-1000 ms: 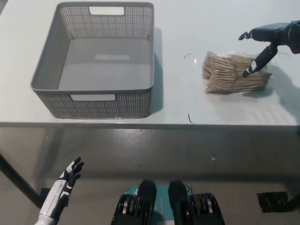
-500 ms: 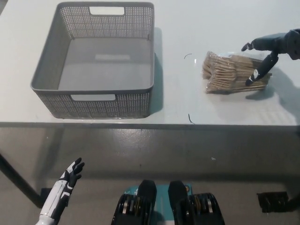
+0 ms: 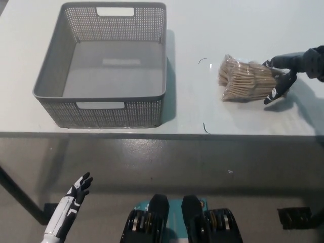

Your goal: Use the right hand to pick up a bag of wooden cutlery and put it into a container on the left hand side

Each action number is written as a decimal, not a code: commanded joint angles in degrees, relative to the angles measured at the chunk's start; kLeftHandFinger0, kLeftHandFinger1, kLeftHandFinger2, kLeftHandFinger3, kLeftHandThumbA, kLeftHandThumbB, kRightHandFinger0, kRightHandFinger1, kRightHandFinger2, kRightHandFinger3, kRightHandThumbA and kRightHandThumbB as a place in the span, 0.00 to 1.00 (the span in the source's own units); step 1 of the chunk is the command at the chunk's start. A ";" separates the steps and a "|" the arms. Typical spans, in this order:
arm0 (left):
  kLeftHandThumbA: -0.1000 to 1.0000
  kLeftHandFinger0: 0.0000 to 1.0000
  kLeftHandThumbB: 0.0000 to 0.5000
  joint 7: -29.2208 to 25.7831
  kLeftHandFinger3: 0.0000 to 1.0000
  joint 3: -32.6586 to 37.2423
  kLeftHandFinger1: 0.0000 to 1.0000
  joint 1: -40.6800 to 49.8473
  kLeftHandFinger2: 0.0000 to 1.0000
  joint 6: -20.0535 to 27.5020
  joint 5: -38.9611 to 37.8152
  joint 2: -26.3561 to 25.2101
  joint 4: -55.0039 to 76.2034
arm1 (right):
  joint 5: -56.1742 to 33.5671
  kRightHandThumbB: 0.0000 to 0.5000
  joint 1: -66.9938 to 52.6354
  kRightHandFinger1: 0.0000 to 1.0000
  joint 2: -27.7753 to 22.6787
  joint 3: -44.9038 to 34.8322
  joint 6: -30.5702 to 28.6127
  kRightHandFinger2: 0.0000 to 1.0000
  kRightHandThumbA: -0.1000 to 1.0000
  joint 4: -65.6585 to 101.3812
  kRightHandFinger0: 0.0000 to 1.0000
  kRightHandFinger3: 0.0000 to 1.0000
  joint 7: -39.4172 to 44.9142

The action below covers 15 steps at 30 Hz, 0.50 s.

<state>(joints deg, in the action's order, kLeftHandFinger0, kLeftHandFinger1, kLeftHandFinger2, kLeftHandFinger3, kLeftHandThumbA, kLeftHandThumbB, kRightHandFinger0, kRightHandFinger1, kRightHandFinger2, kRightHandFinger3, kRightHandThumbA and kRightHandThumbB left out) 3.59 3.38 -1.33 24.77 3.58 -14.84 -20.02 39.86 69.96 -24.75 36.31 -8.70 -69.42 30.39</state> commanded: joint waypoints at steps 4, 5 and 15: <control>1.00 1.00 0.69 0.80 1.00 0.58 1.00 -0.98 1.00 2.16 -0.08 -1.59 1.29 | -0.04 0.95 3.14 1.00 0.25 -0.22 -2.49 1.00 1.00 -2.15 1.00 1.00 -4.02; 1.00 1.00 0.69 0.81 1.00 0.61 1.00 -1.20 1.00 2.16 -0.16 -1.52 1.06 | -0.03 0.93 3.37 1.00 0.30 -0.19 -2.61 1.00 1.00 -2.49 1.00 1.00 -4.18; 1.00 1.00 0.68 1.14 1.00 0.65 1.00 -1.51 1.00 2.16 -0.48 -1.43 1.21 | -0.01 0.98 4.90 1.00 1.79 -0.10 -2.48 1.00 1.00 -3.83 1.00 1.00 -5.35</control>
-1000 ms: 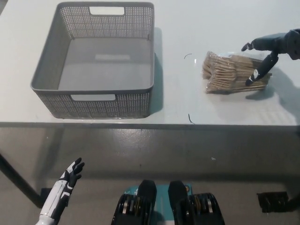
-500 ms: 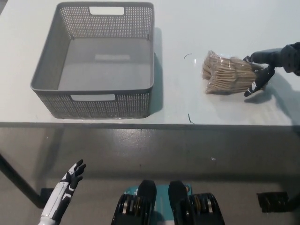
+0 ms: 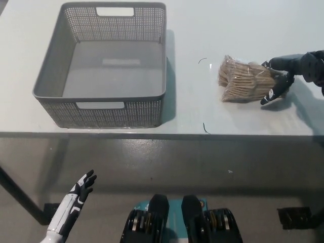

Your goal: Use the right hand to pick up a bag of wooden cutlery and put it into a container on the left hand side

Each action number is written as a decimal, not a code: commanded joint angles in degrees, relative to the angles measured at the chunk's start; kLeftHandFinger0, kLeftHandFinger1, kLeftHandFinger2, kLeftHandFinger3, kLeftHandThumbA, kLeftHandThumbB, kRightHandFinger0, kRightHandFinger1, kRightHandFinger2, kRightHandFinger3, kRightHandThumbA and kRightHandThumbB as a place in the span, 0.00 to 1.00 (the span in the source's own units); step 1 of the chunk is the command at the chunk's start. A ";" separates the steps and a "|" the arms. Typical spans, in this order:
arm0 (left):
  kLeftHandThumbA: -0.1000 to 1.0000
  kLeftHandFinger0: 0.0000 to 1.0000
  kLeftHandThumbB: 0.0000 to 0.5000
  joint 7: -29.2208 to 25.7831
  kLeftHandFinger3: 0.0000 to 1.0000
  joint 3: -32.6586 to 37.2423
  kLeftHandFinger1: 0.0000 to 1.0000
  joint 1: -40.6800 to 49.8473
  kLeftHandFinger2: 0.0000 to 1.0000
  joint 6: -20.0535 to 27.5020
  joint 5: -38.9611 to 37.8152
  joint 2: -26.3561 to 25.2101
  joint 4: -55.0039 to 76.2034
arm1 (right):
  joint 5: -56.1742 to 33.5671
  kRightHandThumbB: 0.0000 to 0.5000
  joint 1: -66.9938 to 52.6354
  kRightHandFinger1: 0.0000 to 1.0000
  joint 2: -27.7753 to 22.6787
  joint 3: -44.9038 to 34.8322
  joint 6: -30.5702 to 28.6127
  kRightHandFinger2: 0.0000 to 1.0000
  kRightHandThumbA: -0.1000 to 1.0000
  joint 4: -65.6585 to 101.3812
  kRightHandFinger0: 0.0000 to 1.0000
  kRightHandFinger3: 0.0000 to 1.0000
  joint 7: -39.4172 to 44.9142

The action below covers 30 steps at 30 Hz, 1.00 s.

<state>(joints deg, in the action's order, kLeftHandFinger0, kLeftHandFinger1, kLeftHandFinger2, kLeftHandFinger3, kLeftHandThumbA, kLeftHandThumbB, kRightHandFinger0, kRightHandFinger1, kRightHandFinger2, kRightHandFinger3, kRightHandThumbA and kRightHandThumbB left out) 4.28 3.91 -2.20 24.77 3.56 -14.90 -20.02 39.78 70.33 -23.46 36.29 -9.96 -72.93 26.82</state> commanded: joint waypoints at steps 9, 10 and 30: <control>1.00 1.00 0.71 0.19 1.00 0.15 1.00 -1.07 1.00 2.16 -0.26 -1.39 1.30 | 0.73 1.00 6.15 1.00 3.89 1.14 -2.28 1.00 1.00 -3.46 1.00 1.00 -3.98; 1.00 1.00 0.71 0.23 1.00 0.12 1.00 -0.94 1.00 2.16 -0.33 -1.34 1.43 | 0.81 1.00 6.38 1.00 4.46 1.37 -2.34 1.00 1.00 -4.00 1.00 1.00 -4.38; 1.00 1.00 0.71 -1.05 1.00 0.61 1.00 -0.87 1.00 2.16 0.79 -1.82 1.96 | 0.60 0.50 2.17 0.45 7.12 1.87 -0.94 0.52 0.01 -7.27 0.32 0.48 -13.40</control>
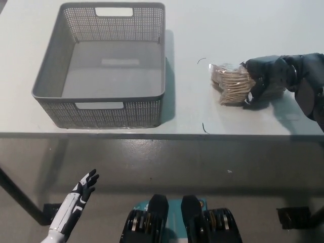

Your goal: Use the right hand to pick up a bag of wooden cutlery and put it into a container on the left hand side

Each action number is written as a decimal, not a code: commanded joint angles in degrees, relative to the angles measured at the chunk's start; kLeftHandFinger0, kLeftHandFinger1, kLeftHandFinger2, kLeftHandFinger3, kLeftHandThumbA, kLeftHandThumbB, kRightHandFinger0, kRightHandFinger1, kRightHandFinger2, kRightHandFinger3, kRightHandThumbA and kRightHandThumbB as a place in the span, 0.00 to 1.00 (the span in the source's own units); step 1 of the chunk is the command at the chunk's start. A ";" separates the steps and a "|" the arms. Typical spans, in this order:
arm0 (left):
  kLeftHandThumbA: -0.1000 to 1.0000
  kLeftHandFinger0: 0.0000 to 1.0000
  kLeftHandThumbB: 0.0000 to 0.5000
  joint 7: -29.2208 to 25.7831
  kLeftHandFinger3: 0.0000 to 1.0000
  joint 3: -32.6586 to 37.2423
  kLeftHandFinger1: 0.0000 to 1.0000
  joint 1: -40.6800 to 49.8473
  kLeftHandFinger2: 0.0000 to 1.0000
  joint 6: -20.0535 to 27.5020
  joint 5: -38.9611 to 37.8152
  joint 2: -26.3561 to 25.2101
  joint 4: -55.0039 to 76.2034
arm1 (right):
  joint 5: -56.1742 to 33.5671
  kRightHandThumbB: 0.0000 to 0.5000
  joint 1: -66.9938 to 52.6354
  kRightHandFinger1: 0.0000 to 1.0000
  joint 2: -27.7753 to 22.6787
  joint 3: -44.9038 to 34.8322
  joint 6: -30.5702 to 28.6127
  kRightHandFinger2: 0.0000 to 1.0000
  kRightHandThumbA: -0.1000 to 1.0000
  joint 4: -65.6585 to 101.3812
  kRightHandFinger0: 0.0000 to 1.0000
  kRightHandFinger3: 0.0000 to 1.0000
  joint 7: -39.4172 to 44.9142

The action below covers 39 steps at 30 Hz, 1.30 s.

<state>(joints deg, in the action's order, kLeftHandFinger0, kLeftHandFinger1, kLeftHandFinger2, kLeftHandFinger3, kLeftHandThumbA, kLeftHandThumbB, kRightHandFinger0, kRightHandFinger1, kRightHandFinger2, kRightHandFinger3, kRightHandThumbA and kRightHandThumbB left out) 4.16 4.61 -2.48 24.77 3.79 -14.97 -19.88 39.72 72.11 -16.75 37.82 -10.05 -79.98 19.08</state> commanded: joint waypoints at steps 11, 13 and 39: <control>1.00 1.00 0.73 -0.80 1.00 -0.23 1.00 -1.19 1.00 2.16 0.35 -1.68 1.54 | -0.82 0.30 -0.98 0.65 -3.58 -1.32 -5.51 1.00 0.00 0.39 0.03 0.71 -16.17; 1.00 1.00 0.73 -1.11 1.00 -0.18 1.00 -1.25 1.00 2.16 0.62 -1.71 1.38 | -1.24 0.32 -1.05 0.67 -3.79 -1.99 -5.85 1.00 0.00 0.47 0.03 0.90 -17.48; 1.00 0.99 0.66 -1.25 1.00 -0.13 1.00 -0.99 1.00 2.16 0.50 -1.86 0.61 | -16.58 0.31 10.18 0.48 -2.58 -27.03 -11.02 0.83 0.00 6.91 0.00 0.92 -17.69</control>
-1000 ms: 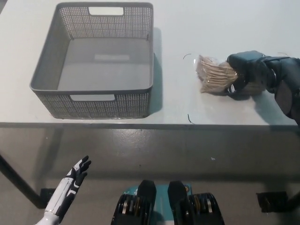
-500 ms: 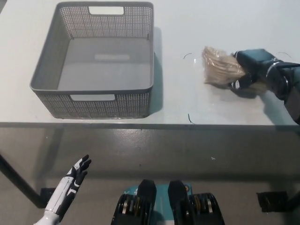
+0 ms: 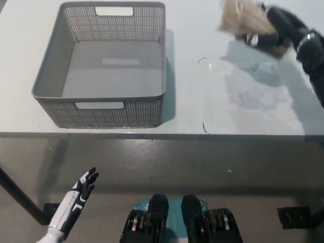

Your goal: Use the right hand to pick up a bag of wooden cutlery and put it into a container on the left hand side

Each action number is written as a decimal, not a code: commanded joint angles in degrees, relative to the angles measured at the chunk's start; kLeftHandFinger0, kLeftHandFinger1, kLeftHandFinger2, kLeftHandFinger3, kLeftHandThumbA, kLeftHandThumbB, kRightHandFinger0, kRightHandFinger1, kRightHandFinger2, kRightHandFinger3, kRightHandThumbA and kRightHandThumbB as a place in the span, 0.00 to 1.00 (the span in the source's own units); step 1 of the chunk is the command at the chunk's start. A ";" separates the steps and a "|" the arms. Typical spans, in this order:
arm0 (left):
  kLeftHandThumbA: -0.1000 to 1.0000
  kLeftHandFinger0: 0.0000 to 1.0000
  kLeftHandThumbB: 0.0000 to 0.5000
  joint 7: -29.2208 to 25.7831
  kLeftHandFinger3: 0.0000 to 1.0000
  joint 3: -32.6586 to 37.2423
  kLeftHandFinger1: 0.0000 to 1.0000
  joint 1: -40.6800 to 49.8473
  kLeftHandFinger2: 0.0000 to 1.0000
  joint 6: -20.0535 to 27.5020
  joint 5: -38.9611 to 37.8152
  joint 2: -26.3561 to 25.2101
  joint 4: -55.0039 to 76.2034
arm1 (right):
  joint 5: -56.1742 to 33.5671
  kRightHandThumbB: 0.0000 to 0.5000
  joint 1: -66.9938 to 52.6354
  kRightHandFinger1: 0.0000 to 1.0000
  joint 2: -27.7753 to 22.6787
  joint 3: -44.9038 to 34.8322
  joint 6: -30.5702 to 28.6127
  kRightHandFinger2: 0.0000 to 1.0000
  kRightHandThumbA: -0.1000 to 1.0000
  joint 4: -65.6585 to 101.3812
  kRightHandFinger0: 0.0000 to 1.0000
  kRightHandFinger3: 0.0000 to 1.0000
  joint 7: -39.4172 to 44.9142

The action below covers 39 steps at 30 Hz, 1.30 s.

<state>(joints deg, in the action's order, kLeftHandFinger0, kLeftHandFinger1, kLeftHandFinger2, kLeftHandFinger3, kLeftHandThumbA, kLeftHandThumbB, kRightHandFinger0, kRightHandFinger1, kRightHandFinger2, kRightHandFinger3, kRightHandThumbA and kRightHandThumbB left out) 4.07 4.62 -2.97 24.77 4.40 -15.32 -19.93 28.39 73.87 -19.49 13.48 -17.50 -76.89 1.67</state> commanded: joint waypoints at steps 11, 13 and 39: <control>1.00 0.99 0.65 -0.73 1.00 0.12 1.00 0.12 1.00 2.16 0.15 -1.55 0.64 | -6.13 0.33 11.78 0.39 9.44 -2.28 -3.81 0.77 0.00 9.84 0.00 0.86 0.96; 1.00 0.98 0.65 -0.09 1.00 0.11 1.00 0.31 1.00 2.16 -0.42 -1.54 0.69 | -5.99 0.35 12.64 0.42 11.89 -1.88 -3.70 0.78 0.00 9.74 0.00 0.87 1.30; 1.00 0.93 0.69 0.46 1.00 0.99 1.00 1.69 1.00 2.16 -0.72 -1.75 1.01 | -0.07 0.36 12.15 0.42 28.81 7.22 -1.77 0.85 0.00 -2.51 0.00 0.83 -7.88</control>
<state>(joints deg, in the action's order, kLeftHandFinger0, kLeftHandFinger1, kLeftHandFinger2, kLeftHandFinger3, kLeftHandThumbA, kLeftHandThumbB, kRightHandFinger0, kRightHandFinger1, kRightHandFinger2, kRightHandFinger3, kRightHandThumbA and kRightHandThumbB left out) 4.54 5.66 -0.97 24.77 4.18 -15.63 -20.00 27.02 82.77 9.88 19.31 -17.98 -79.98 -0.91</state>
